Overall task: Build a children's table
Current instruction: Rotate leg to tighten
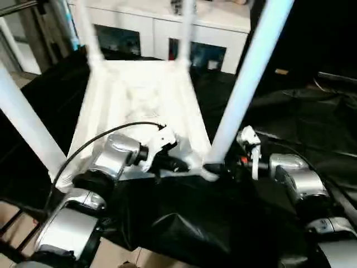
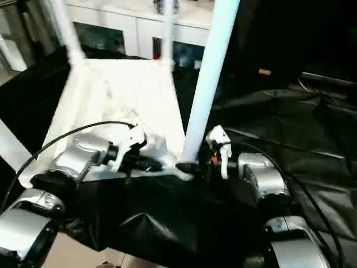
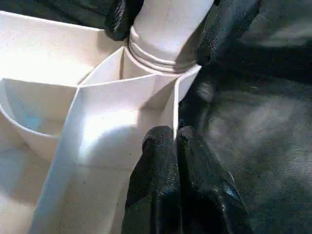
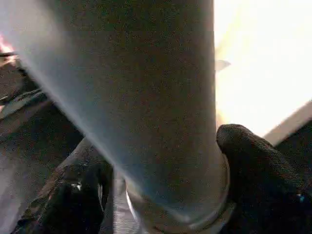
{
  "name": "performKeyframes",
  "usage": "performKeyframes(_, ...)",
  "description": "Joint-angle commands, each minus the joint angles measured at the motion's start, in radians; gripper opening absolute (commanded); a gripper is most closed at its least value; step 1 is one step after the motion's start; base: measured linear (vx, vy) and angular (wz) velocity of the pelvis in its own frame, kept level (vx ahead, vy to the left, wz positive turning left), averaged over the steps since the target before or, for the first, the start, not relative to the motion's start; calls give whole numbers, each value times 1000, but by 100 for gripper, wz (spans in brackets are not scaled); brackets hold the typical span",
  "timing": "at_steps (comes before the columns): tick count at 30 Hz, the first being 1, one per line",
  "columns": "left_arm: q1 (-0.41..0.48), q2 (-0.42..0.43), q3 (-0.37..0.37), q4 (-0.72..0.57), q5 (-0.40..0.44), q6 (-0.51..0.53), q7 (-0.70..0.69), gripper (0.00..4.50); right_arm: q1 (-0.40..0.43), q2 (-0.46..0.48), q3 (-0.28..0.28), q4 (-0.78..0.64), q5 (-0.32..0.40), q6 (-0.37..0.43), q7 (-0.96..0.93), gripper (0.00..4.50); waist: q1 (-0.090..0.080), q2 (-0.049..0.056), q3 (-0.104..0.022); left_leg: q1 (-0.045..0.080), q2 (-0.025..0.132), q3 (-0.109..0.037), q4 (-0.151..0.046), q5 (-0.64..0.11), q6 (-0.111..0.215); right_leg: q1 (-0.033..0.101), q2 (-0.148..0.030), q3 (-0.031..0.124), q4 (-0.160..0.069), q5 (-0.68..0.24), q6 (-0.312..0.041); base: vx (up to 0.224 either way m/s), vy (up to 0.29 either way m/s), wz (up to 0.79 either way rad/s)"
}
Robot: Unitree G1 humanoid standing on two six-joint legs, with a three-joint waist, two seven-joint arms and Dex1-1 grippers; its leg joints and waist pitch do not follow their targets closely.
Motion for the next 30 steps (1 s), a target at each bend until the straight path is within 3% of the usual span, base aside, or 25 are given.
performKeyframes(1,-7,-28,-20,-24,-22,-7,-12,0,23,24,64,-3,-13,15,44,308,0,-2,-57,20,21,2,-57,-189,60,44,-42,27,-55,-117,-266,0,0,0)
performKeyframes(5,-5,-28,-20,-23,-20,-10,-16,0,27,24,67,-10,-14,21,51,274,3,-6,-58,17,18,2,-57,-166,58,47,-40,25,-51,-88,-264,0,0,0)
performKeyframes(10,-11,-44,-2,-6,-10,-12,64,0,38,31,60,-31,4,47,49,267,4,-7,-59,16,17,2,-54,-149,70,47,-40,25,-48,-64,-267,0,0,0)
performKeyframes(14,-37,-89,35,35,2,4,237,0,30,84,14,14,-8,35,-107,265,7,-8,-55,19,17,2,-57,-197,48,43,-43,26,-58,-152,-249,0,0,0)
performKeyframes(18,-59,-138,59,68,15,23,395,0,-2,137,-21,109,-56,-7,-339,261,-14,-8,-50,19,13,-7,-67,-270,-2,35,-47,28,-76,-316,-194,0,0,0)
performKeyframes(20,-62,-149,61,72,16,26,417,0,-11,150,-29,131,-64,-10,-394,258,-21,-9,-51,18,11,-10,-67,-287,-5,36,-47,27,-82,-360,-175,0,0,0)
performKeyframes(26,-63,-222,55,75,20,39,494,0,-70,262,-119,243,-54,-8,-716,256,-44,-1,-50,15,8,-14,-71,-319,-7,31,-42,25,-91,-397,-155,0,0,0)
performKeyframes(28,-63,-232,47,78,24,34,497,0,-77,281,-108,254,-65,-52,-711,256,-49,-2,-49,17,8,-14,-70,-337,-7,28,-42,24,-94,-406,-154,0,0,0)
performKeyframes(29,-64,-232,43,79,27,32,497,0,-80,285,-103,257,-63,-60,-695,310,-51,-2,-50,17,9,-14,-70,-340,-1,28,-41,25,-94,-397,-156,0,0,0)
performKeyframes(30,-64,-232,43,79,27,32,497,0,-80,285,-103,257,-63,-60,-695,324,-51,-1,-50,16,9,-14,-70,-342,1,28,-41,25,-94,-390,-158,0,0,0)
